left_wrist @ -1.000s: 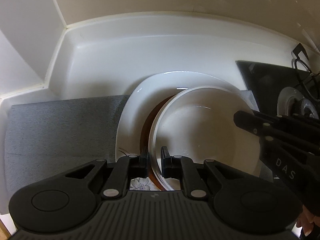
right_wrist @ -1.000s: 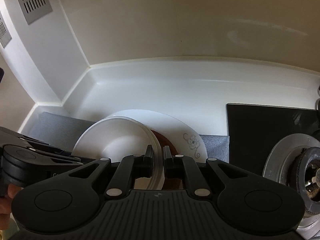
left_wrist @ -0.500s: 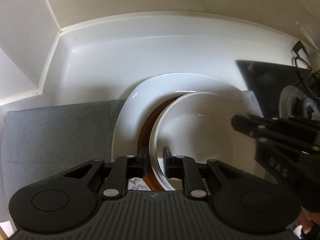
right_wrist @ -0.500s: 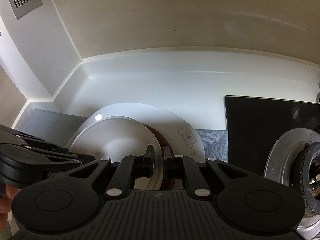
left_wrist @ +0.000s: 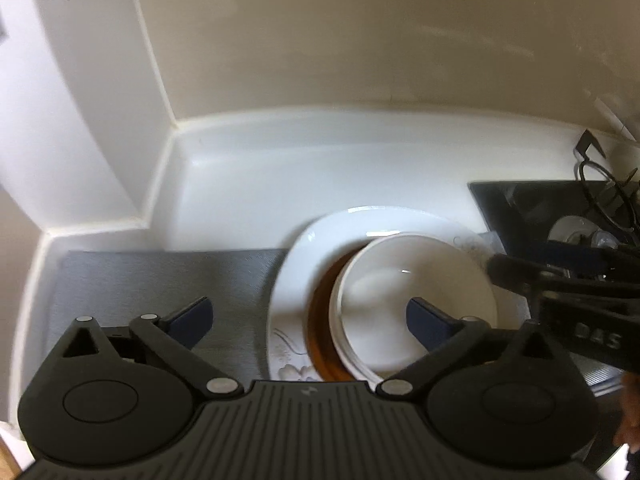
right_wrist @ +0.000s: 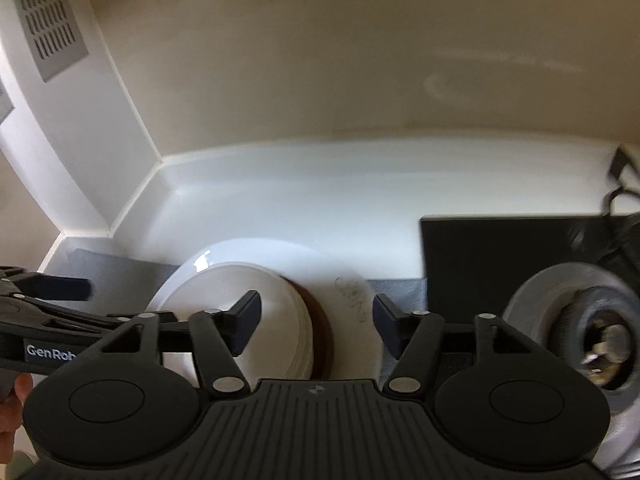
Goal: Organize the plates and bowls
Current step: 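Lower the cream bowl onto the orange plate and open both grippers, then withdraw both grippers and move toward the teal swirl bowl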
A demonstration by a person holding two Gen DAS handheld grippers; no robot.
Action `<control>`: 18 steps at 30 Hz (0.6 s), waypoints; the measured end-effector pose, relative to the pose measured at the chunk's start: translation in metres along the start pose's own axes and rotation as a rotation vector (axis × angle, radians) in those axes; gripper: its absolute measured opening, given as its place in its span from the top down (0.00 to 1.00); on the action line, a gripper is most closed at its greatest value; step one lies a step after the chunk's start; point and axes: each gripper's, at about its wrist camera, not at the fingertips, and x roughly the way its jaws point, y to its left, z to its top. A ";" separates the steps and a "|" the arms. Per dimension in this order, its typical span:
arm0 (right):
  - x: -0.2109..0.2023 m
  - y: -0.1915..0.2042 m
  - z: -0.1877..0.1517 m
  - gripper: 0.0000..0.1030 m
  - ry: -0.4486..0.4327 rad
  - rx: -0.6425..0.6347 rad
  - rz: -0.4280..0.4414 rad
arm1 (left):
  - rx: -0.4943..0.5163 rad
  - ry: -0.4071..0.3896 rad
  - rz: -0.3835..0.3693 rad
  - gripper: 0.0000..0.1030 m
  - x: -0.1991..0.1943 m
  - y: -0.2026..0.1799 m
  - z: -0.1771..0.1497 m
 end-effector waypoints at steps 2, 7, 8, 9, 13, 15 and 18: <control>-0.017 0.003 -0.005 0.25 -0.034 -0.020 0.001 | 0.003 -0.022 0.002 0.00 -0.013 -0.001 -0.008; -0.056 0.014 -0.028 0.19 -0.094 -0.061 -0.003 | -0.030 -0.017 -0.022 0.00 -0.038 0.001 -0.034; -0.062 0.016 -0.033 0.18 -0.099 -0.069 -0.007 | -0.032 -0.023 -0.022 0.00 -0.044 0.001 -0.039; -0.069 0.018 -0.039 0.17 -0.106 -0.074 -0.012 | -0.033 -0.030 -0.018 0.00 -0.050 0.001 -0.045; -0.095 0.026 -0.066 0.16 -0.128 -0.042 -0.002 | -0.034 -0.068 -0.004 0.00 -0.081 0.003 -0.075; -0.106 0.030 -0.079 0.16 -0.126 -0.023 0.015 | -0.038 -0.076 -0.006 0.00 -0.095 0.007 -0.092; -0.122 0.041 -0.097 0.16 -0.124 -0.018 0.022 | -0.053 -0.086 -0.004 0.00 -0.114 0.014 -0.116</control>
